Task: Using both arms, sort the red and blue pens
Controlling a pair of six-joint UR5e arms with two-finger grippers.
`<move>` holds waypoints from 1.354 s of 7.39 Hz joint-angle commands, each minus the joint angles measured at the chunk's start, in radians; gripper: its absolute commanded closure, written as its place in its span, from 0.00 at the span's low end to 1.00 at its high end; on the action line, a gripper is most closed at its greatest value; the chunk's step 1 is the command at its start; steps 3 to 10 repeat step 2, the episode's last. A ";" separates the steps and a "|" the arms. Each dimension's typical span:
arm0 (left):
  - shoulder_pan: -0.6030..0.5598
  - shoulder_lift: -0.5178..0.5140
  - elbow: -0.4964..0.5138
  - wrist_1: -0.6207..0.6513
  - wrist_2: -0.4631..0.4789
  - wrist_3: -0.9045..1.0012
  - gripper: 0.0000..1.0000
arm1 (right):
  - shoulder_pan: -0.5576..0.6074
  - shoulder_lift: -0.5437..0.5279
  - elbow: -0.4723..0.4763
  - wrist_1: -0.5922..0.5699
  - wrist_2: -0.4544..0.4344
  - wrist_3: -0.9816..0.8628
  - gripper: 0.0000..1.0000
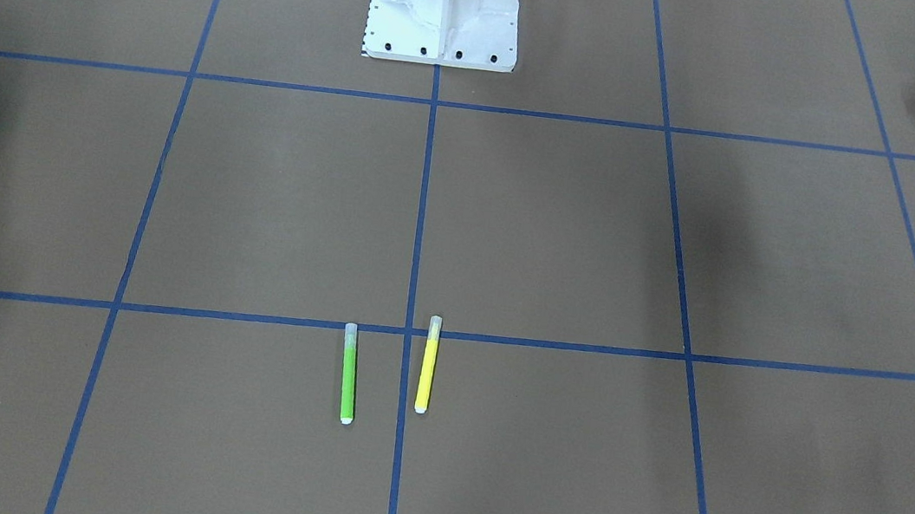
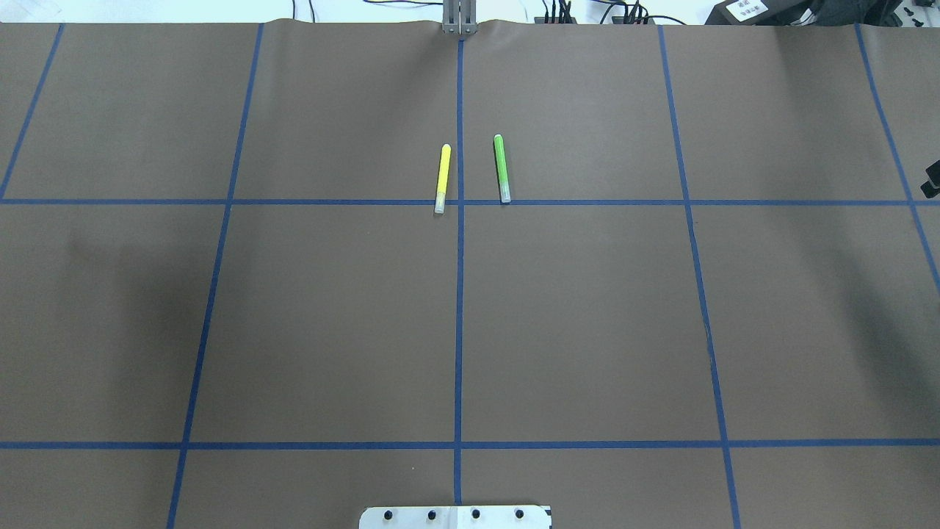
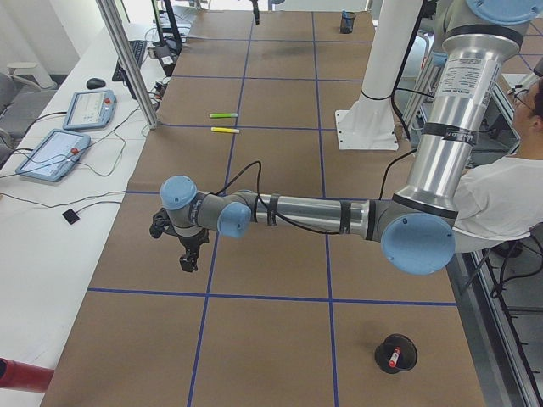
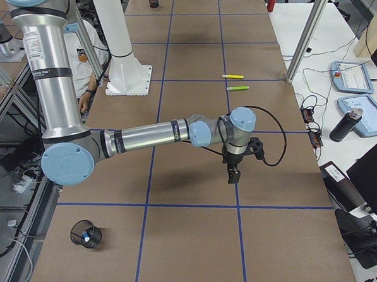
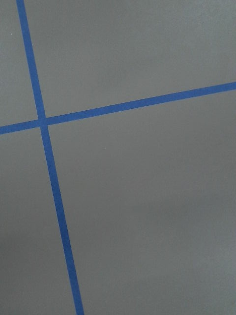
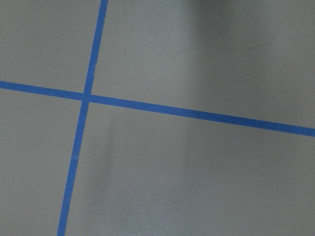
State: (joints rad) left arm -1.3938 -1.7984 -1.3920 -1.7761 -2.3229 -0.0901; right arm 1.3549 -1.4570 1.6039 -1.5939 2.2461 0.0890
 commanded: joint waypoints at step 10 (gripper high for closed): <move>-0.001 0.001 -0.004 -0.002 0.004 0.001 0.01 | 0.001 0.001 0.002 0.000 -0.002 0.000 0.00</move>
